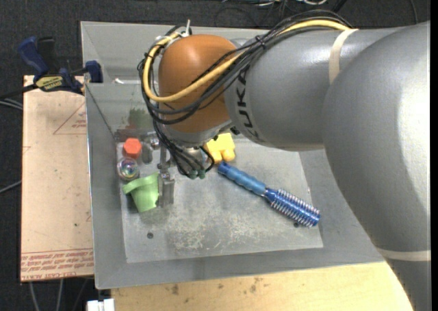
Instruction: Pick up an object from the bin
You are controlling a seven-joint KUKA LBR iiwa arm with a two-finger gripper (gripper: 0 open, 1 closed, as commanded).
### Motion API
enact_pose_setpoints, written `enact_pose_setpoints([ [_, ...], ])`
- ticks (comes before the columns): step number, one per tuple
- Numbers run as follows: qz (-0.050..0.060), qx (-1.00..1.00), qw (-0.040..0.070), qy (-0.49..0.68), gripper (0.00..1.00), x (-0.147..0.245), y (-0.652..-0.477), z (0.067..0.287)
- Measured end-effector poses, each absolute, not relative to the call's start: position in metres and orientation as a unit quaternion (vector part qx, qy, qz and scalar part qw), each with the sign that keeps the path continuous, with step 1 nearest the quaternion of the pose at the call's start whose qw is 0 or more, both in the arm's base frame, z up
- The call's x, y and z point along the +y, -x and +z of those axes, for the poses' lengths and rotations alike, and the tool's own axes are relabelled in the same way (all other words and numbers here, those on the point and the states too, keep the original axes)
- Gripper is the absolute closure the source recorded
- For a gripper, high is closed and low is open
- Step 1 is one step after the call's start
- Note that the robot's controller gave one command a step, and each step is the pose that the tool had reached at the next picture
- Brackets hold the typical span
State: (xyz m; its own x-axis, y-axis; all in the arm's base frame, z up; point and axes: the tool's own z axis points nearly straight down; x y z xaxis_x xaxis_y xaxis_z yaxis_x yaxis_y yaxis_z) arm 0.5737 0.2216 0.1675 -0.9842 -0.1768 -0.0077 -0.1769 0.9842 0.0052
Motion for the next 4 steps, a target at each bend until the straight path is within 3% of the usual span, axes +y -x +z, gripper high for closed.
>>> enact_pose_setpoints([
  [1,0.001,0.986,0.001,0.165,0.00,0.228,-0.601,0.077],
  [2,0.001,0.986,0.001,0.165,1.00,0.228,-0.601,0.079],
  [3,0.001,0.984,0.006,0.177,1.00,0.249,-0.628,0.262],
  [4,0.000,0.961,0.001,0.276,1.00,0.219,-0.601,0.261],
])
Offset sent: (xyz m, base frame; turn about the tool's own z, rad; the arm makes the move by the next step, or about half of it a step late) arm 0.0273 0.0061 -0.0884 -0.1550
